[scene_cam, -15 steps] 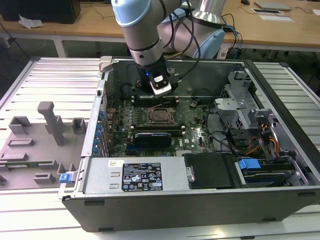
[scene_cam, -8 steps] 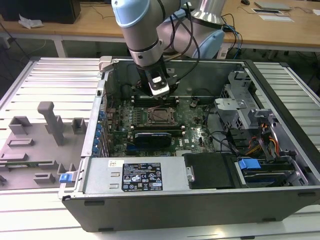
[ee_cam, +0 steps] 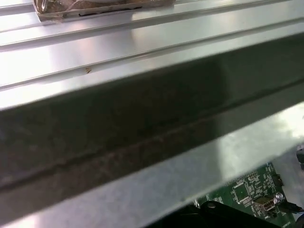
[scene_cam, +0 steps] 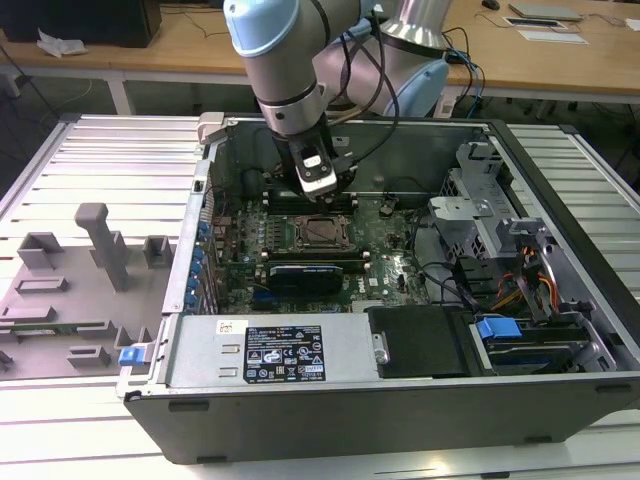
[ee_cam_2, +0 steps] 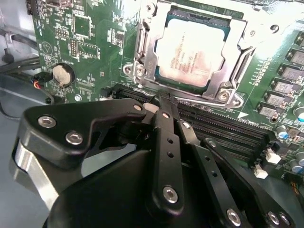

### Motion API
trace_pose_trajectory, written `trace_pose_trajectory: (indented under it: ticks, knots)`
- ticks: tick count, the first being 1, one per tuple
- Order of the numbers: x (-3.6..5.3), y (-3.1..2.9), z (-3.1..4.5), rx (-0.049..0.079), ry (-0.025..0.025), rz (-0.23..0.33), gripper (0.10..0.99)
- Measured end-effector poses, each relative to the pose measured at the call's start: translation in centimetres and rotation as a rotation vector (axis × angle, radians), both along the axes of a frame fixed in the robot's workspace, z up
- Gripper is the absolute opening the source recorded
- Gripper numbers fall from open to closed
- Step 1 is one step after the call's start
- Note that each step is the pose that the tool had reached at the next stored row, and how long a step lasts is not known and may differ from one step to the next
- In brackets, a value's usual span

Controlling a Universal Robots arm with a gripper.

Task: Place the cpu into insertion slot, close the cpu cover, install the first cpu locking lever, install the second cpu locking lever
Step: 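Install the first cpu locking lever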

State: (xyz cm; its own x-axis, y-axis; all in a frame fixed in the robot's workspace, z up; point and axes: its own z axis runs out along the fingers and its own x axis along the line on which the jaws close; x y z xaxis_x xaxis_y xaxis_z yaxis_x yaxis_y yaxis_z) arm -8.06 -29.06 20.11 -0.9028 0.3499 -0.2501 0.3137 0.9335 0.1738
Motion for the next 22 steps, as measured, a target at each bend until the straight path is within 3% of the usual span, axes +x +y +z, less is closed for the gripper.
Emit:
trace_pose_trajectory:
  ticks: [7,11,22]
  knots:
    - [0.11,0.02,-0.34,-0.006,0.0002,-0.030,0.106]
    - [0.65,0.02,-0.44,-0.007,0.0001,-0.043,0.106]
    - [0.73,0.01,-0.44,-0.002,-0.0001,-0.045,0.106]
